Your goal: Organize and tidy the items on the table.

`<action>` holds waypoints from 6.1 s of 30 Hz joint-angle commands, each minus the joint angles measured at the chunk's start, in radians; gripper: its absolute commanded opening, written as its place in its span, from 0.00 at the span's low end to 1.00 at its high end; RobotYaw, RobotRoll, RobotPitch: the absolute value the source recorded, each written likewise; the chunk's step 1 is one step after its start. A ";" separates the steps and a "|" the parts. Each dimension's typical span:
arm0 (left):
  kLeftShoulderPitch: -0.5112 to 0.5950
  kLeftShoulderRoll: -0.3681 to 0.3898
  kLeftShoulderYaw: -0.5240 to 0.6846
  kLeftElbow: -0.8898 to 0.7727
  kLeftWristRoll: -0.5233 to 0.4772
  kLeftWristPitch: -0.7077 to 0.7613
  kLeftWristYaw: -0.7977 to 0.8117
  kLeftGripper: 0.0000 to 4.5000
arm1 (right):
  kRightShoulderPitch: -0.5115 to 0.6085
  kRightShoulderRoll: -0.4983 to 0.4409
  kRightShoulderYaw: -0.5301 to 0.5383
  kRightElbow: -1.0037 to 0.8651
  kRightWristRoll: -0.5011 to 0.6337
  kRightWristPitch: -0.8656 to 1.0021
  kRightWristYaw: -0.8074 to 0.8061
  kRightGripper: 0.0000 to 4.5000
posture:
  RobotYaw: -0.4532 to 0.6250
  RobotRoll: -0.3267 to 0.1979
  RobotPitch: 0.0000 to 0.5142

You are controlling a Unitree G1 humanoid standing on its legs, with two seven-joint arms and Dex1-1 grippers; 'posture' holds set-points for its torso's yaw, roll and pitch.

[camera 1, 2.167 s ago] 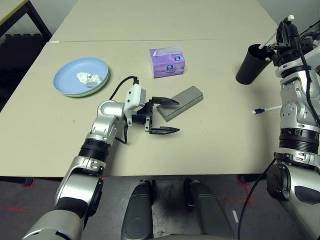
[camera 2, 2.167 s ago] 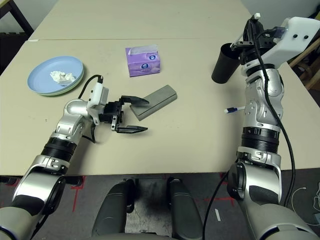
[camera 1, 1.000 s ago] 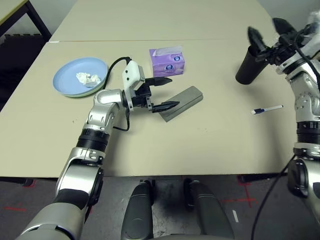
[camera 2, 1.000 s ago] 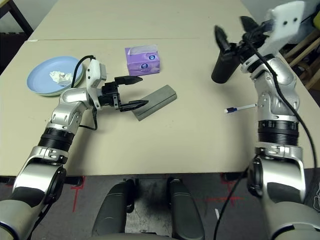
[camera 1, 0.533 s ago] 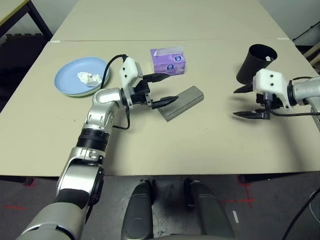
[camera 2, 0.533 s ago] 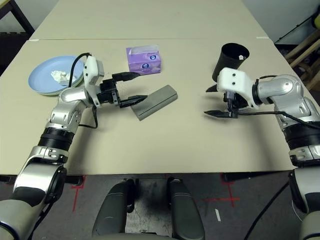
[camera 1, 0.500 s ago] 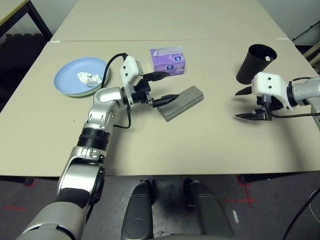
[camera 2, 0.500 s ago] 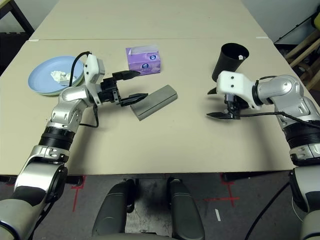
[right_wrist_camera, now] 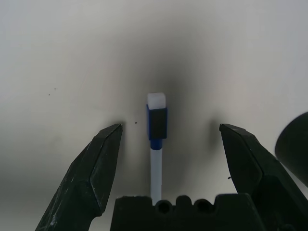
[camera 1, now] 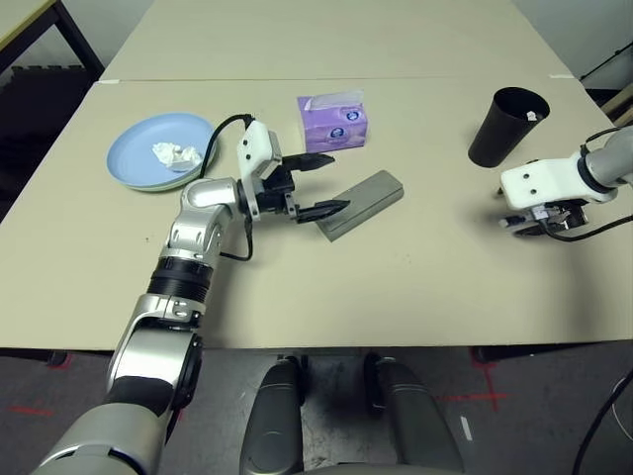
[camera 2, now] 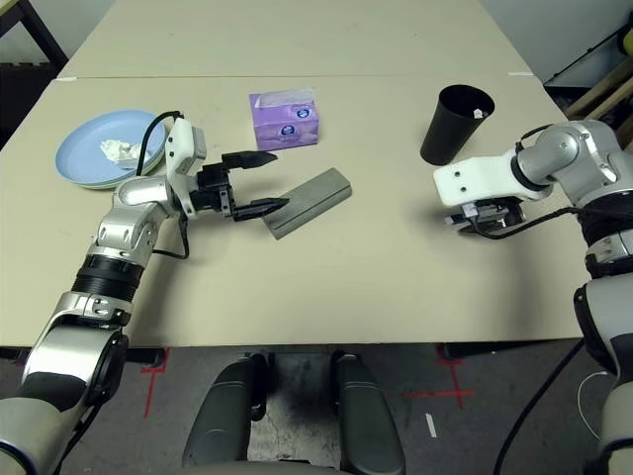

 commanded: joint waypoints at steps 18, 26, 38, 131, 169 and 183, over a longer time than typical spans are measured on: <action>0.022 0.014 -0.016 -0.031 0.013 -0.006 -0.004 1.00 | -0.038 0.052 0.026 0.076 -0.076 -0.031 0.000 0.69 | 0.55 0.62 0.43; 0.014 0.012 -0.017 -0.020 0.015 -0.012 -0.005 1.00 | -0.044 0.054 0.010 0.077 -0.054 -0.027 0.051 0.09 | 0.54 0.62 0.42; 0.012 0.013 -0.017 -0.013 0.015 -0.018 -0.010 1.00 | 0.019 0.139 -0.326 -0.156 0.416 0.533 0.268 0.09 | 0.53 0.62 0.41; 0.095 0.005 0.210 -0.069 0.079 -0.069 0.614 1.00 | 0.523 0.548 -0.777 -0.774 0.806 0.612 -0.874 0.99 | 0.55 0.62 0.36; 0.484 0.046 0.447 -0.347 -0.015 -0.044 0.967 1.00 | 0.699 0.582 -0.828 -0.717 0.734 0.502 -1.127 0.99 | 0.58 0.62 0.36; 0.466 0.031 0.440 -0.298 0.015 -0.072 0.998 1.00 | 0.699 0.596 -0.827 -0.738 0.730 0.508 -1.181 0.99 | 0.56 0.62 0.33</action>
